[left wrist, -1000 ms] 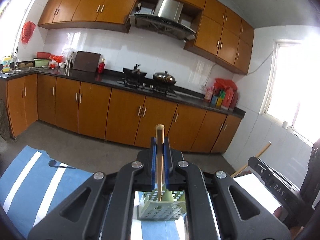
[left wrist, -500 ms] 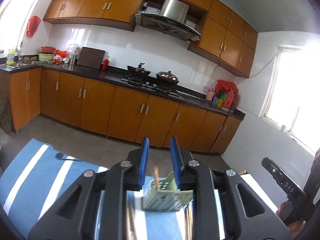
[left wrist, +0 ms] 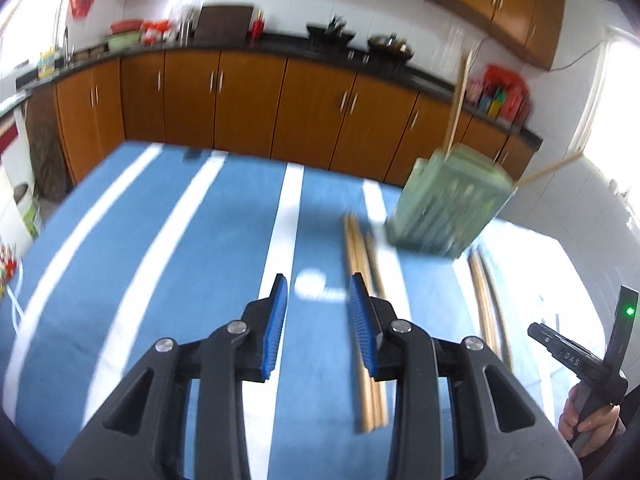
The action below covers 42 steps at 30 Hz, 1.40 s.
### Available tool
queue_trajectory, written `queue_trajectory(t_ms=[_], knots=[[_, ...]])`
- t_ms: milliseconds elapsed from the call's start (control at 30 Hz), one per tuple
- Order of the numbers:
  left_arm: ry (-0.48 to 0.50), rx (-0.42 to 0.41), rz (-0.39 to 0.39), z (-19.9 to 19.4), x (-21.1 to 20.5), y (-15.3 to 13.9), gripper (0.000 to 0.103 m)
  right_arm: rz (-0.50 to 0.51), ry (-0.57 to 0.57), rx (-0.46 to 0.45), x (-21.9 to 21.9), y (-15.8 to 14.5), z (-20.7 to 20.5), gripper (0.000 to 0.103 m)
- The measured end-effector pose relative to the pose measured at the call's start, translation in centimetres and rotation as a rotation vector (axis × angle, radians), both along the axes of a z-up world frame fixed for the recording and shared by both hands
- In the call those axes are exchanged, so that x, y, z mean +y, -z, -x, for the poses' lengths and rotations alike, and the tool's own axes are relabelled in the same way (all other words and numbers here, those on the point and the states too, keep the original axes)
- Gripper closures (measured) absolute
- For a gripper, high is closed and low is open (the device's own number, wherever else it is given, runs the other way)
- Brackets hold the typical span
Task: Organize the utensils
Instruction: 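Move both tools back to the table and close each on another chopstick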
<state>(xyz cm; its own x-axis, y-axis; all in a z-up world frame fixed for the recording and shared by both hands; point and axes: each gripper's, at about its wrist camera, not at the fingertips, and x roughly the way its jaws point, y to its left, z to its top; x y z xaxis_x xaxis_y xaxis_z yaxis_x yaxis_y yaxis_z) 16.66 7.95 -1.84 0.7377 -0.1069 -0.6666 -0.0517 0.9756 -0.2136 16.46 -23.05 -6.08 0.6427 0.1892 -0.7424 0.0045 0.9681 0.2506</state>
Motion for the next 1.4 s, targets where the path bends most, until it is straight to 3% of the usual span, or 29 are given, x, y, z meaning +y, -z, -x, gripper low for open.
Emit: queue_trajectory(t_ms=[167, 333, 567, 767, 1400], knots=[[0.014, 0.061, 0.005, 0.3, -0.1, 2.7, 0.07, 0.067, -0.016, 0.03, 2.0, 1.5, -0.5, 0.076], [0.049, 0.093, 0.009, 0.1, -1.2, 4.0, 0.07, 0.128, 0.001, 0.017, 1.6, 2.2, -0.6, 0.095], [0.106, 0.134, -0.002, -0.7, -3.3, 5.7, 0.071, 0.121, 0.133, 0.025, -1.7, 2.1, -0.7, 0.096], [0.14, 0.176, -0.014, -1.5, -4.5, 7.2, 0.084, 0.143, 0.122, 0.02, -1.6, 2.1, -0.3, 0.096], [0.114, 0.183, -0.067, -2.4, -5.3, 7.7, 0.094, 0.149, 0.113, 0.02, -1.3, 2.1, -0.5, 0.096]])
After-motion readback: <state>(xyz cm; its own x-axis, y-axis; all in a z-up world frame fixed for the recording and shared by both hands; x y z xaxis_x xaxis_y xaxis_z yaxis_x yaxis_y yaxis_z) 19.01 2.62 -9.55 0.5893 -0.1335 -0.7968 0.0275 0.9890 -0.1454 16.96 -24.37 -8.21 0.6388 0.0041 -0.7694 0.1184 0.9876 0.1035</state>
